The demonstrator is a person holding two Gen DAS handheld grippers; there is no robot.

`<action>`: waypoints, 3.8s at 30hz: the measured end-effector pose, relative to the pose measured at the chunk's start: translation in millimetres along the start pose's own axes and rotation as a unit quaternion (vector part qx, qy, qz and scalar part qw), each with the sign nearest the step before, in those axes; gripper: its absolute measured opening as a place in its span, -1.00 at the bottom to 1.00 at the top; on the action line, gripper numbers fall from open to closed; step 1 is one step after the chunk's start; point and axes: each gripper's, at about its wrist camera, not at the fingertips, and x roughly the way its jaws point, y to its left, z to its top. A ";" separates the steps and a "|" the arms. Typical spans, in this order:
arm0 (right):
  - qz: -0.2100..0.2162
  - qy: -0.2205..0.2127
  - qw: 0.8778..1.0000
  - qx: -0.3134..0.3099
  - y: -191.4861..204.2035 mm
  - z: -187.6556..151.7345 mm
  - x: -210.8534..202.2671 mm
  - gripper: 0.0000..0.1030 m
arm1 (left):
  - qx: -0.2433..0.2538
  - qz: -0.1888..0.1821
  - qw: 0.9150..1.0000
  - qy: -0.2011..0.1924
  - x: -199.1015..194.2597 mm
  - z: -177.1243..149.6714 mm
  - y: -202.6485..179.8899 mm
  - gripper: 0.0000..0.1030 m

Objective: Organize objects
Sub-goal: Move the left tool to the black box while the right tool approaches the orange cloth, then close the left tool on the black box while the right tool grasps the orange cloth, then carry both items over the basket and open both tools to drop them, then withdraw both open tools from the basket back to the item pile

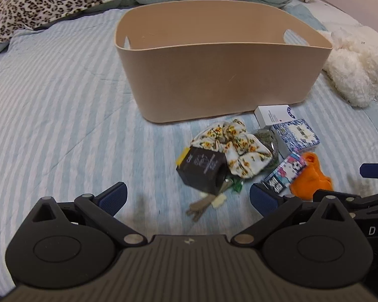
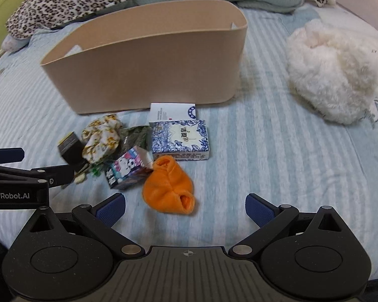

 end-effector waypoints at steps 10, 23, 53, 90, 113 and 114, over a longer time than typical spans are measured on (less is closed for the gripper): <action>-0.005 0.025 1.000 -0.014 10.8 5.9 37.9 0.74 | -0.015 -0.028 0.999 0.027 38.8 8.8 14.0 0.62; -0.009 0.008 1.000 -0.019 9.2 0.4 37.4 -0.20 | -0.003 -0.046 0.999 0.007 36.9 9.4 12.5 0.05; 0.005 -0.166 0.985 -0.042 -4.1 88.5 -76.1 -0.74 | 0.005 -0.003 0.991 -0.132 -60.1 83.8 26.9 -0.08; -0.003 -0.120 0.991 -0.063 25.9 159.5 11.0 0.38 | -0.005 0.046 0.998 -0.048 34.8 150.1 -0.4 0.43; 0.010 -0.098 0.993 -0.062 9.6 69.8 -52.0 0.90 | -0.013 0.035 0.999 -0.035 -25.7 59.5 17.5 0.55; 0.007 -0.090 0.994 -0.064 10.2 64.3 -48.8 0.90 | -0.007 0.034 0.999 -0.027 -23.4 54.5 16.3 0.55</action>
